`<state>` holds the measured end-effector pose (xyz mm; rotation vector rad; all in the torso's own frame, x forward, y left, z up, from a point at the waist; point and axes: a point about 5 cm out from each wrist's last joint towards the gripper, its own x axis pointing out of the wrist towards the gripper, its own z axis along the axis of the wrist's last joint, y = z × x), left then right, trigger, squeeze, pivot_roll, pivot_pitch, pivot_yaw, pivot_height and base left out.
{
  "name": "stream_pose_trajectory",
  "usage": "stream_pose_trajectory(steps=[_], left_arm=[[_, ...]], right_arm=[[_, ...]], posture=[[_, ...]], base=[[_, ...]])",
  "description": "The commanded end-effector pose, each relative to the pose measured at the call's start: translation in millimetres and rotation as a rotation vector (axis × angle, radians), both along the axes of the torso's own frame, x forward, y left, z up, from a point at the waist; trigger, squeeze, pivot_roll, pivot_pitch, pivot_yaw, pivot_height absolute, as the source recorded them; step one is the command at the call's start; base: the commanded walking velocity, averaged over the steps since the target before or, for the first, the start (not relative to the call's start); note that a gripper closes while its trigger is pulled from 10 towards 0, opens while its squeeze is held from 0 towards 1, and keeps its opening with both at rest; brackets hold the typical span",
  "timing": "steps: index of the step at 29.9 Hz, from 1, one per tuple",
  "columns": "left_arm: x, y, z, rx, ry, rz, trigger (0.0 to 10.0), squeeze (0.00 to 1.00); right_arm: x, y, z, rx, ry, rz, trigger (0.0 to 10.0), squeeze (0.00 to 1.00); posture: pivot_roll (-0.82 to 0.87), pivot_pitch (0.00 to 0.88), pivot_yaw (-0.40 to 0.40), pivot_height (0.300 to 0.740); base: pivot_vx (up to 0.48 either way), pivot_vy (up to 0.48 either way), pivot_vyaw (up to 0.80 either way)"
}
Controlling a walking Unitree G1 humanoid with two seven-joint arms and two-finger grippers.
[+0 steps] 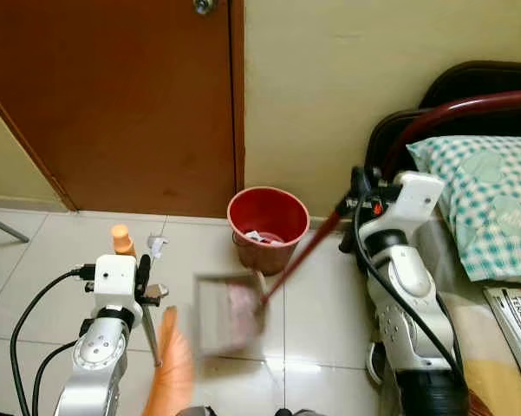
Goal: Sweep floor
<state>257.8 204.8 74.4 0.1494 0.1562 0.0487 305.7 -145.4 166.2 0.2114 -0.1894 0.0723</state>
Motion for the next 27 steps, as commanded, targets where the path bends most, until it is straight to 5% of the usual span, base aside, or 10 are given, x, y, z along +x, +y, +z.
stream_pose_trajectory(steps=[1, 13, 27], left_arm=[[-3.5, 5.0, -4.7, 0.043, 0.04, 0.003, 10.0, 0.0], [-2.8, 2.4, -2.3, 0.05, 0.031, -0.026, 10.0, 0.0], [2.7, -7.4, 6.3, 0.046, -0.028, -0.096, 10.0, 0.0]], right_arm=[[-2.0, -5.6, -5.8, -0.023, 0.021, -0.028, 10.0, 0.0], [-15.4, -35.6, -48.9, -0.152, 0.171, -0.17, 10.0, 0.0], [-12.7, -36.7, -53.7, -0.159, 0.179, -0.163, 10.0, 0.0]], posture=[[0.1, 0.144, -0.004, 0.74], [0.1, 0.147, -0.008, 0.74], [0.09, 0.14, -0.008, 0.74]], base=[[0.0, 0.0, 0.0], [0.0, 0.0, -0.05], [0.0, 0.144, -0.63]])
